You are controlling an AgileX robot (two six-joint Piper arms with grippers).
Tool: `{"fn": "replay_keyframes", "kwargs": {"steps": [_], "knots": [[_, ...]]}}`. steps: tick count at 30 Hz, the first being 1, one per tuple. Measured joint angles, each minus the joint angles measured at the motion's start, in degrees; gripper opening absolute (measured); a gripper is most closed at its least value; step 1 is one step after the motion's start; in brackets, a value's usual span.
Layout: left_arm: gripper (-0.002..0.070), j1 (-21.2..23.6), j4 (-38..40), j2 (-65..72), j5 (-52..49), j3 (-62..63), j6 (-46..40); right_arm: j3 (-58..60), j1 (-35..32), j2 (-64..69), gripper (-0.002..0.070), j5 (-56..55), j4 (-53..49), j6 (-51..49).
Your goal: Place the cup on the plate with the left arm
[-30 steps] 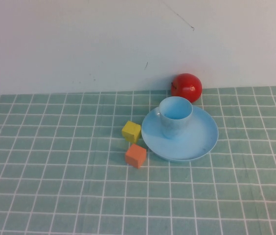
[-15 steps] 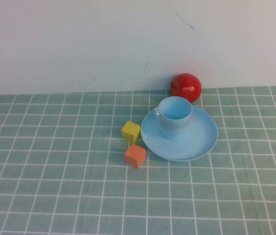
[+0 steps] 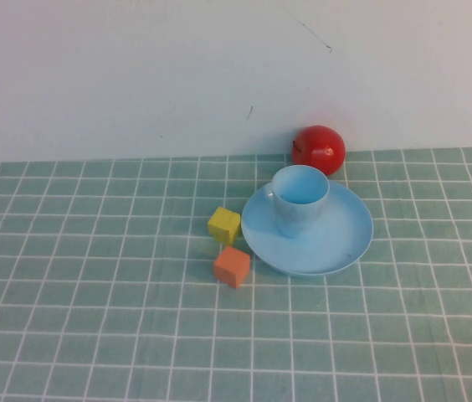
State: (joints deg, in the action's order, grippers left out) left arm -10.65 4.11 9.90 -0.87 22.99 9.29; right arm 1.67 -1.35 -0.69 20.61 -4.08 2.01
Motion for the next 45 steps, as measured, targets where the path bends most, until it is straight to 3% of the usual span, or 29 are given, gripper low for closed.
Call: {"fn": "replay_keyframes", "kwargs": {"steps": [14,22,25,45], "knots": [[-0.0001,0.0,-2.71,-2.62,-0.96,-23.12,-4.29,0.0,0.0,0.0,-0.0002,0.0,0.0,0.0],[-0.0001,0.0,-2.71,-6.91,-17.07,-24.53,-4.54,0.0,0.0,0.0,-0.0002,0.0,0.0,0.0],[-0.0001,0.29,-2.71,-10.26,-17.87,-24.42,-4.54,0.0,0.0,0.0,-0.0002,0.0,0.0,0.0],[-0.0001,13.67,-0.85,-10.54,-18.4,-24.33,-4.93,0.0,0.0,0.0,-0.0002,0.0,0.0,0.0]]}}
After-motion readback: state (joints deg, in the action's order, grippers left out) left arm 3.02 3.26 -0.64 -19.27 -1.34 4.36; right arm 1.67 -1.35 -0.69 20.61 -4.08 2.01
